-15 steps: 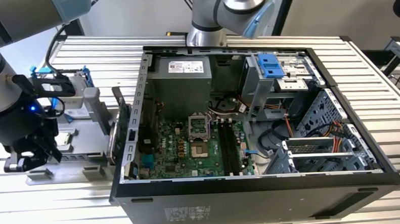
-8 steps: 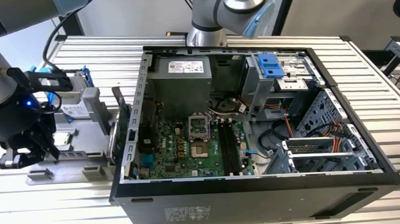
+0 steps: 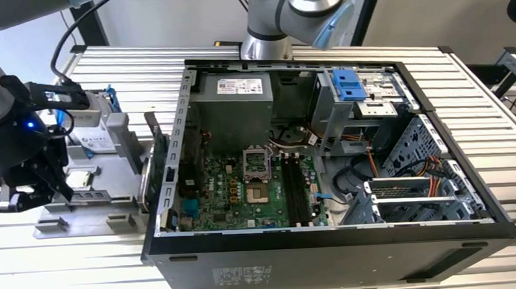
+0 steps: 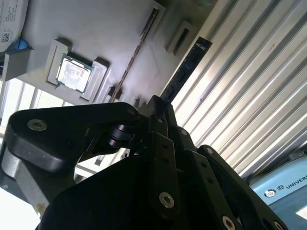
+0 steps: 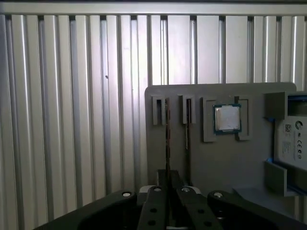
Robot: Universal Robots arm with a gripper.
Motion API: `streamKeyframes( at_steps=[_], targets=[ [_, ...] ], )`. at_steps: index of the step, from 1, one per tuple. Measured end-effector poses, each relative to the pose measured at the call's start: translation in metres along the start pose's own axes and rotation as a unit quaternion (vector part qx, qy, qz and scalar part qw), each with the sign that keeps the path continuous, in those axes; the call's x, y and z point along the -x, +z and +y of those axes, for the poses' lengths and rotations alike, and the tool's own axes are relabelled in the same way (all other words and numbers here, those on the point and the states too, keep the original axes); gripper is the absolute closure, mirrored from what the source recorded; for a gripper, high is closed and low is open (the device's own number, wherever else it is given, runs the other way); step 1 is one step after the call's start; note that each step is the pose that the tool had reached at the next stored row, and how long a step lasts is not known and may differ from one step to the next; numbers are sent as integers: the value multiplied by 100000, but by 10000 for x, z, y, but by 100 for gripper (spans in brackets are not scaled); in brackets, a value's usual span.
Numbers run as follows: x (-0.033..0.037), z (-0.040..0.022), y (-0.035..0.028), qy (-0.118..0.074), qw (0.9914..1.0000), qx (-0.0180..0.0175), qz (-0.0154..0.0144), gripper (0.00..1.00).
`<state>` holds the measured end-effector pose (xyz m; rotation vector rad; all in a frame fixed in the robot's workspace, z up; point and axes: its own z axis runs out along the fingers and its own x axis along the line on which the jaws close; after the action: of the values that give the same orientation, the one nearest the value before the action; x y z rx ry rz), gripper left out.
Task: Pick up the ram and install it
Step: 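Pick up the ram and move it above insertion slot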
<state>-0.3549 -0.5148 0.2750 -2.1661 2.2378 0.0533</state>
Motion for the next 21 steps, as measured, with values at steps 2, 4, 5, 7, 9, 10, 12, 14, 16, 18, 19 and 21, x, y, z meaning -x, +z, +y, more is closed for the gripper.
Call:
streamKeyframes(
  at_steps=[2, 4, 5, 7, 9, 10, 12, 14, 16, 18, 19, 21],
  targets=[
    [2, 0, -35, 1, 100000, 0, 0, 100],
    [3, 0, -64, 0, 100000, 0, 0, 100],
    [3, 1, -81, 2, 100000, 3, 3, 100],
    [5, 1, -111, 3, 100000, 2, 3, 100],
    [6, 1, -140, 2, 100000, 4, 4, 100],
    [7, 1, -156, 2, 100000, 0, 1, 100],
    [8, 1, -184, 2, 100000, 1, 2, 100],
    [9, 1, -206, 1, 100000, 3, 4, 100],
    [10, 1, -225, 1, 100000, 6, 6, 100],
    [11, 1, -249, 0, 100000, 0, 0, 100],
    [11, 2, -266, 1, 100000, 4, 3, 100],
    [13, 2, -310, 0, 100000, -1, -1, 100]
  ],
)
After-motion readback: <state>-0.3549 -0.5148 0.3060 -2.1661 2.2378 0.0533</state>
